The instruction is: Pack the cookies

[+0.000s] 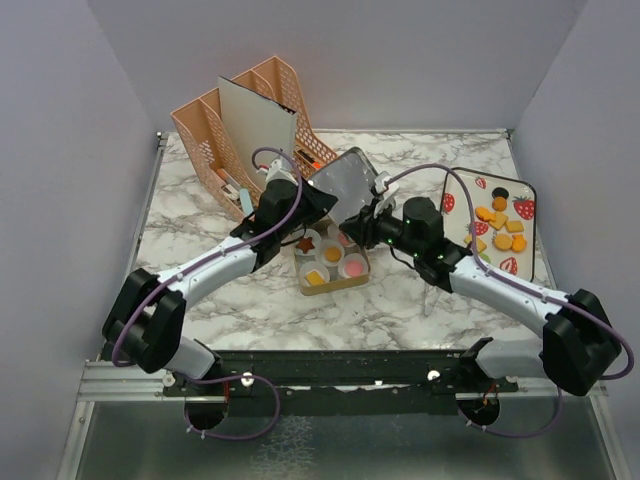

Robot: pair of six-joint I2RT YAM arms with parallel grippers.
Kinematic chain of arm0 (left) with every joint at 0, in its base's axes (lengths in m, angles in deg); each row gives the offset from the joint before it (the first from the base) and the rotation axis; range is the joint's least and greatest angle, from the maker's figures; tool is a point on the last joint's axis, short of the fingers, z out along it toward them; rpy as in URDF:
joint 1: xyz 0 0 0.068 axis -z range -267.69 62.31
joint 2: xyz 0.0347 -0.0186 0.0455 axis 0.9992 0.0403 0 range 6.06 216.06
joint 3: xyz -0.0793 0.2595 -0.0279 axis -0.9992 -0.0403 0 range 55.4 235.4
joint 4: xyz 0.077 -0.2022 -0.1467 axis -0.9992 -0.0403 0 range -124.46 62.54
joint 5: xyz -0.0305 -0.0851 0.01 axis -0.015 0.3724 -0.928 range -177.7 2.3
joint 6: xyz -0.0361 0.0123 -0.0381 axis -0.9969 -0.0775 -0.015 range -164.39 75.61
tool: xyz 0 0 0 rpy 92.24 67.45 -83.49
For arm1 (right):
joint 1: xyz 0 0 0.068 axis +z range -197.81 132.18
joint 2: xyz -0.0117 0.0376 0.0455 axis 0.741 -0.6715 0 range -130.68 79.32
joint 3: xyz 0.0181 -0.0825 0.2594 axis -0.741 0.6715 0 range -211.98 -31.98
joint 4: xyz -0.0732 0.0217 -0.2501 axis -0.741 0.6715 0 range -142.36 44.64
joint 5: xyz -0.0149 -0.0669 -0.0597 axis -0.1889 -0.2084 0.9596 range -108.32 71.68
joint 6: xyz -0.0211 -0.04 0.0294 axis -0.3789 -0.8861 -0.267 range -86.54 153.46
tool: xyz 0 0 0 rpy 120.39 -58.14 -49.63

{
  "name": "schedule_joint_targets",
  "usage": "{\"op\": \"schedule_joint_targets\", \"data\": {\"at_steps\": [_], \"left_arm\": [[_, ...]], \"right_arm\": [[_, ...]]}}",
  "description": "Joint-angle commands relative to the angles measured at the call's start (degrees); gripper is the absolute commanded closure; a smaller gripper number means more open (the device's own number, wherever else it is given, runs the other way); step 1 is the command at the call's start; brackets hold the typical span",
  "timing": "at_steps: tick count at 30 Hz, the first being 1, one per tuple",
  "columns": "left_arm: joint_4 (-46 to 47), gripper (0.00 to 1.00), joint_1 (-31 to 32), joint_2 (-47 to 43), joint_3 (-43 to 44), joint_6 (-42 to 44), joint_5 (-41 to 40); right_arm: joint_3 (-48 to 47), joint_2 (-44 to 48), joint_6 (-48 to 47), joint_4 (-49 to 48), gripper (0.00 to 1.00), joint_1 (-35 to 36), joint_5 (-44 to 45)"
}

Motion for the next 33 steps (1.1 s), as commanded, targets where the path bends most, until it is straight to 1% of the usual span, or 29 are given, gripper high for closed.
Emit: {"op": "schedule_joint_targets", "data": {"at_steps": [1,4,6,9,11,12,16,21,24,29,33], "left_arm": [[-0.3,0.97,-0.2,-5.2,-3.0,-1.8,-5.0],[-2.9,1.00,-0.2,-7.7,-3.7,-2.2,-8.0],[-4.6,1.00,-0.2,-9.4,-4.4,-3.0,-9.7],[-5.4,1.00,-0.2,-12.2,-5.9,-5.1,-12.2],[-5.7,1.00,-0.2,-13.8,-6.9,-6.1,-13.4],[-5.9,1.00,-0.2,-14.4,-7.0,-6.2,-13.6],[-7.0,1.00,-0.2,-15.7,-7.2,-5.5,-14.1],[-6.8,1.00,-0.2,-17.8,-8.6,-5.8,-14.7],[-6.5,1.00,-0.2,-18.4,-9.4,-6.0,-14.6],[-6.1,1.00,-0.2,-19.4,-10.5,-6.4,-14.0],[-6.0,1.00,-0.2,-20.0,-11.0,-6.4,-13.4]], "right_arm": [[0.8,3.9,-3.7,-1.0,0.69,0.3,-0.5],[1.5,6.4,-6.3,-0.8,0.54,1.3,-0.7],[2.0,7.9,-9.5,-0.6,0.42,2.7,0.9],[2.5,8.8,-14.0,-0.3,0.28,5.9,6.1],[2.0,8.4,-16.9,0.4,0.22,8.7,11.2],[1.6,8.0,-18.4,0.7,0.20,10.2,13.8],[1.1,6.4,-25.0,0.1,0.18,17.1,23.8],[-1.3,2.6,-30.3,0.1,0.18,22.7,34.1],[-1.6,-0.6,-34.0,-3.2,0.18,26.1,40.6],[-4.0,-8.3,-39.5,-8.2,0.19,29.2,50.3],[-4.3,-13.4,-46.7,-17.0,0.23,30.9,56.3]]}}
